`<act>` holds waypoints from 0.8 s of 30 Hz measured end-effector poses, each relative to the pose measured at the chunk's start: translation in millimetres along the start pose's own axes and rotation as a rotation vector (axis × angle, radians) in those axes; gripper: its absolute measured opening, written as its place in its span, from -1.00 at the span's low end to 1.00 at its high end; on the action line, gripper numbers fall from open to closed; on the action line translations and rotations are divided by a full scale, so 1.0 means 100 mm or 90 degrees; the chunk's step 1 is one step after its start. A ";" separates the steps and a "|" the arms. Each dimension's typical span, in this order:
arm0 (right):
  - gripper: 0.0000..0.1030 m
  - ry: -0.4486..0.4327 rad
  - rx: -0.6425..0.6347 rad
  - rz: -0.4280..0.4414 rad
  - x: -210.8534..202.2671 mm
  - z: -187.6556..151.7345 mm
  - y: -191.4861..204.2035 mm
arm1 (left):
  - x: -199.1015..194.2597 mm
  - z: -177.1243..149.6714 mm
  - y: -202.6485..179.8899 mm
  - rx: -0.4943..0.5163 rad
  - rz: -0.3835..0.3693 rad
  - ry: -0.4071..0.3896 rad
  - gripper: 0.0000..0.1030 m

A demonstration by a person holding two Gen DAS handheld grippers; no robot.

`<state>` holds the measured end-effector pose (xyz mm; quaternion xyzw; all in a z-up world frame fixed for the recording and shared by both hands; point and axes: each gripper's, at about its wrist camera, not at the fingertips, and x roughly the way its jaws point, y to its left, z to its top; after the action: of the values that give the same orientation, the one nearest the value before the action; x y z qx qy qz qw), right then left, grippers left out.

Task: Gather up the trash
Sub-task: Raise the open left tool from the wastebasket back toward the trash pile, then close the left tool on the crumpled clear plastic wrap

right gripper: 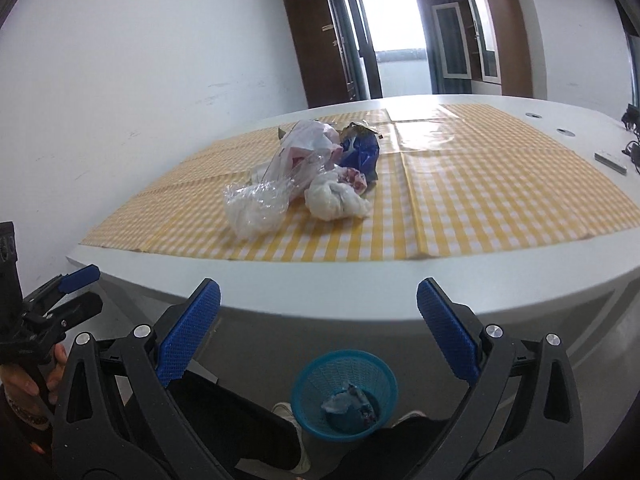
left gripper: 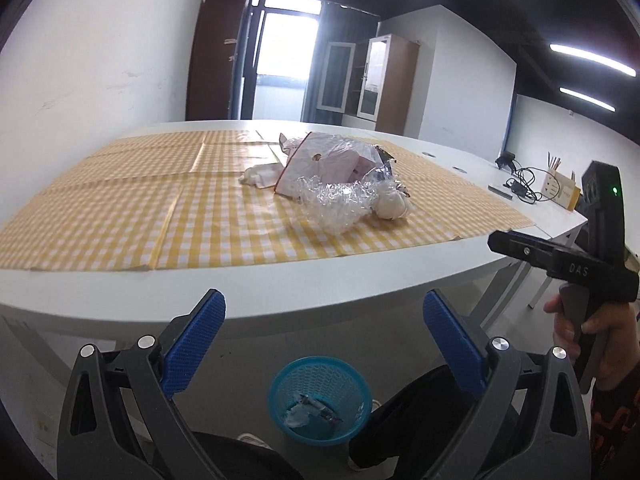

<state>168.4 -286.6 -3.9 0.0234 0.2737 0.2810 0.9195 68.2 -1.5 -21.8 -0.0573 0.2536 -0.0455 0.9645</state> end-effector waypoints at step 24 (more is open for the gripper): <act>0.64 0.120 -0.085 0.022 1.28 0.74 -0.10 | 1.01 0.65 0.09 0.082 -0.060 0.099 0.88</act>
<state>300.3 -218.9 -5.9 -0.0599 0.3388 0.3152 0.8844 188.6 0.8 -15.6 -0.0033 0.3214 -0.1117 0.9403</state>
